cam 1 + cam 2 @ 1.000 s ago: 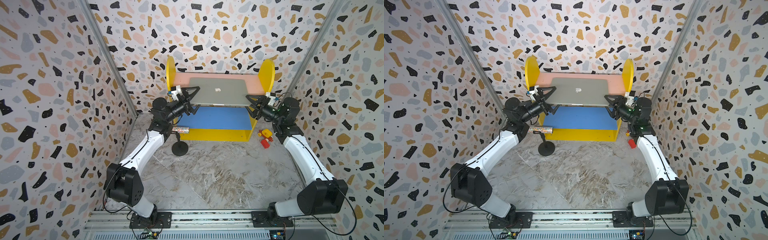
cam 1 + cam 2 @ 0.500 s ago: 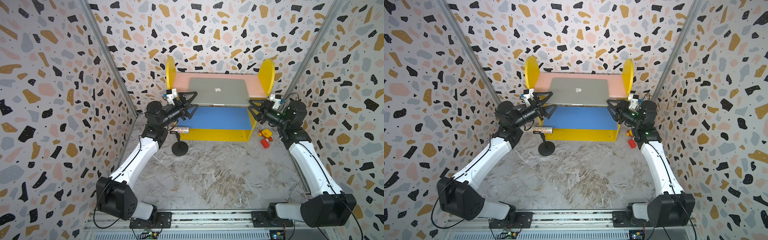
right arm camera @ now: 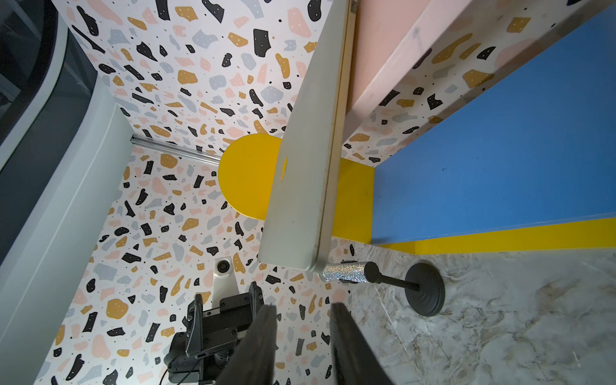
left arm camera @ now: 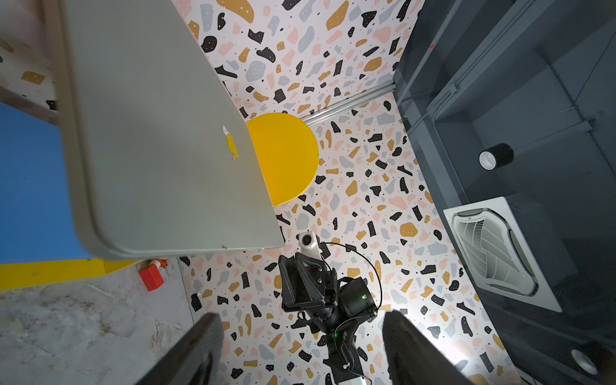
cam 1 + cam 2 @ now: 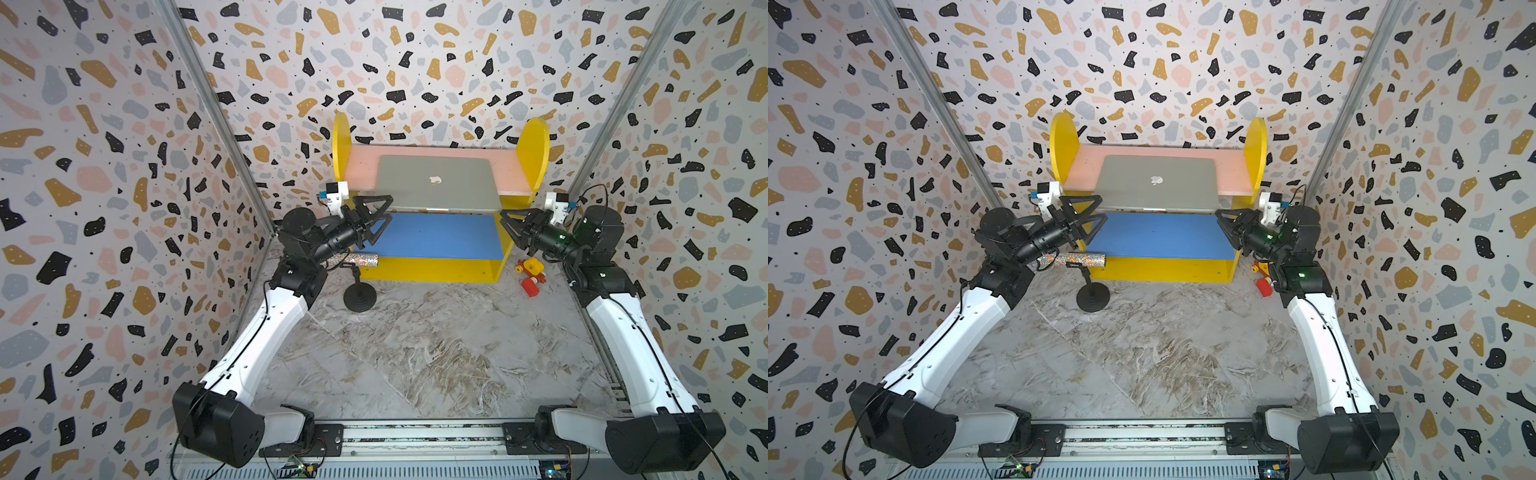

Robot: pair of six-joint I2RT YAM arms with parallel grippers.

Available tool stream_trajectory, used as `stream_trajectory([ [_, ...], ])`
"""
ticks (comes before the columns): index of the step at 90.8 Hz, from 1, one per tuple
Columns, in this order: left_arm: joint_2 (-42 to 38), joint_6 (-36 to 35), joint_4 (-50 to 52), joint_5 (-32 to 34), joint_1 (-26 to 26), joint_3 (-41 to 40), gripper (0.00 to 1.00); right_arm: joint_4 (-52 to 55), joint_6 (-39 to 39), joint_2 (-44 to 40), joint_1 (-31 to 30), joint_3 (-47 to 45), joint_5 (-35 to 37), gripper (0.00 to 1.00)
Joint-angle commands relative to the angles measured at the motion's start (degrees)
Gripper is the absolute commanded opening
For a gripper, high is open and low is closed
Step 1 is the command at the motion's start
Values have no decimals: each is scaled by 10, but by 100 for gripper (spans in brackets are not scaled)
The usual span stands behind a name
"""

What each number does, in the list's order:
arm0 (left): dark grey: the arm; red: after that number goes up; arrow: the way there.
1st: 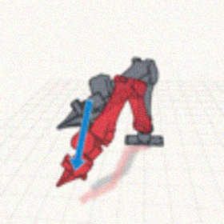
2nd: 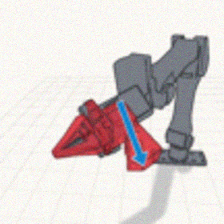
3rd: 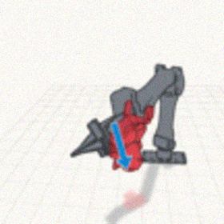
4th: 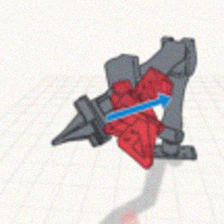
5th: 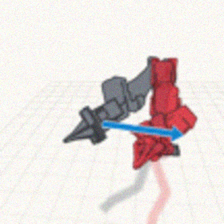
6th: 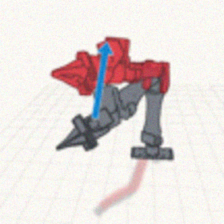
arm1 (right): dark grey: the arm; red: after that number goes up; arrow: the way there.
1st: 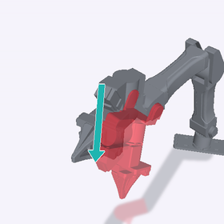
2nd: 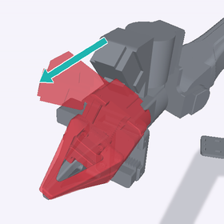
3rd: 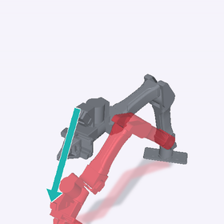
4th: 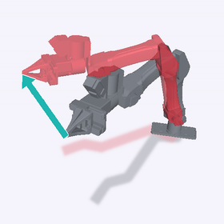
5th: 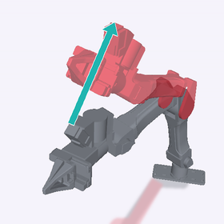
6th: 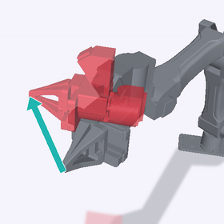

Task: Close the laptop lid and set it aside
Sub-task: Place the laptop on the shelf.

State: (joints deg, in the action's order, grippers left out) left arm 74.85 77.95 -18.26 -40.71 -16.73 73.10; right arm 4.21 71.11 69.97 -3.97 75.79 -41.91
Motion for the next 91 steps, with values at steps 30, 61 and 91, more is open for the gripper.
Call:
stream_trajectory([
  [30, -31, -87, 84, -17, 3, 8, 18, 76, -100, -16, -14, 48, 12, 2],
  [61, -30, -228, 239, 14, 3, 59, 0, 209, -295, 2, -61, 143, 78, 0],
  [91, -84, -360, 210, 119, 3, 8, 0, 198, -455, -15, -109, 105, 183, 0],
])
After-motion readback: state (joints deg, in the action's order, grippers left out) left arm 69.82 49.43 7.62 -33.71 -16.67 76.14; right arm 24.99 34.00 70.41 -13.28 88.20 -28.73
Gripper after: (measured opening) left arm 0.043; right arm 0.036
